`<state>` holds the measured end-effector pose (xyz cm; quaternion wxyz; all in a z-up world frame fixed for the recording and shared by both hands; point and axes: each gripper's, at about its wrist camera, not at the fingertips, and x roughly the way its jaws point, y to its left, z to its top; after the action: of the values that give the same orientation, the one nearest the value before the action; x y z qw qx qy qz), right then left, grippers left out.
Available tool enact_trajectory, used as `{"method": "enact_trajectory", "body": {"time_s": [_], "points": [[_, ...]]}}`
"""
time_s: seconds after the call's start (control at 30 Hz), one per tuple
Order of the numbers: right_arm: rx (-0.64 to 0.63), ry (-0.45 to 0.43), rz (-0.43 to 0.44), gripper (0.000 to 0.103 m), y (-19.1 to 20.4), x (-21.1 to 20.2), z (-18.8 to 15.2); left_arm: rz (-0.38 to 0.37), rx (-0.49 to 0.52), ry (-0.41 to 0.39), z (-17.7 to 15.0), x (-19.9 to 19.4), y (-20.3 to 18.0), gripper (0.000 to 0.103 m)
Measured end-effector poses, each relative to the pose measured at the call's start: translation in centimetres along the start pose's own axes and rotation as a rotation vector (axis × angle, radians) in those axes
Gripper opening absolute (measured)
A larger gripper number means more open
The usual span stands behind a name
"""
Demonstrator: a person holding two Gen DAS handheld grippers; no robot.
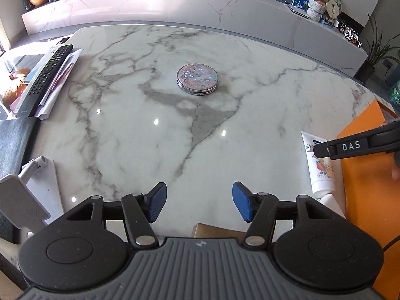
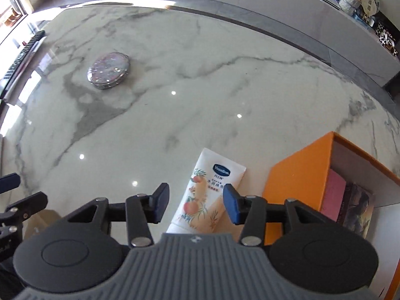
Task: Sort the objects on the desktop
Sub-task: 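Grasp the white Vaseline lotion tube with the right tool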
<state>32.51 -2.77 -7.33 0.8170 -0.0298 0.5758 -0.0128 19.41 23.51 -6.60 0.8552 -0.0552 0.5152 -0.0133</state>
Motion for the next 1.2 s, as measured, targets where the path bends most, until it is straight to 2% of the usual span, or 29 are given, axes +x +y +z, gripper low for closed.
{"method": "enact_trajectory", "body": {"time_s": [0.1, 0.23, 0.3, 0.5, 0.6, 0.7, 0.77, 0.83, 0.93, 1.1, 1.2], "points": [[0.035, 0.042, -0.050, 0.050, -0.6, 2.2, 1.4, -0.005, 0.005, -0.007, 0.4, 0.9, 0.3, 0.068], [0.086, 0.101, -0.069, 0.052, -1.4, 4.2, 2.6, -0.007, 0.025, -0.001, 0.3, 1.4, 0.2, 0.068], [0.123, 0.126, -0.050, 0.053, -1.9, 5.0, 3.0, -0.018, 0.036, -0.004, 0.1, 1.3, 0.1, 0.068], [0.126, 0.130, -0.049, 0.056, -1.6, 5.3, 3.2, -0.011, 0.039, -0.015, 0.0, 1.1, 0.1, 0.068], [0.092, 0.116, -0.046, 0.050, -1.0, 5.2, 3.0, -0.005, 0.044, -0.015, 0.0, 1.2, 0.0, 0.068], [0.050, 0.109, -0.066, 0.051, 0.2, 5.0, 2.8, 0.003, 0.044, -0.015, 0.0, 1.2, 0.0, 0.068], [0.016, 0.120, -0.089, 0.055, 0.9, 5.1, 2.9, 0.003, 0.037, -0.018, -0.1, 1.2, 0.1, 0.068], [-0.009, 0.126, -0.133, 0.070, 1.3, 5.2, 2.9, 0.002, 0.029, -0.020, -0.2, 1.1, 0.4, 0.068], [-0.026, 0.122, -0.156, 0.080, 1.2, 5.3, 2.9, 0.001, 0.022, -0.019, -0.1, 1.1, 0.5, 0.068], [0.008, 0.161, -0.124, 0.080, 0.5, 5.6, 3.3, -0.007, 0.017, -0.021, -0.1, 1.0, 0.7, 0.068], [0.003, 0.177, -0.136, 0.079, 0.9, 5.3, 3.1, -0.009, 0.007, -0.021, 0.0, 1.0, 0.9, 0.068]]}}
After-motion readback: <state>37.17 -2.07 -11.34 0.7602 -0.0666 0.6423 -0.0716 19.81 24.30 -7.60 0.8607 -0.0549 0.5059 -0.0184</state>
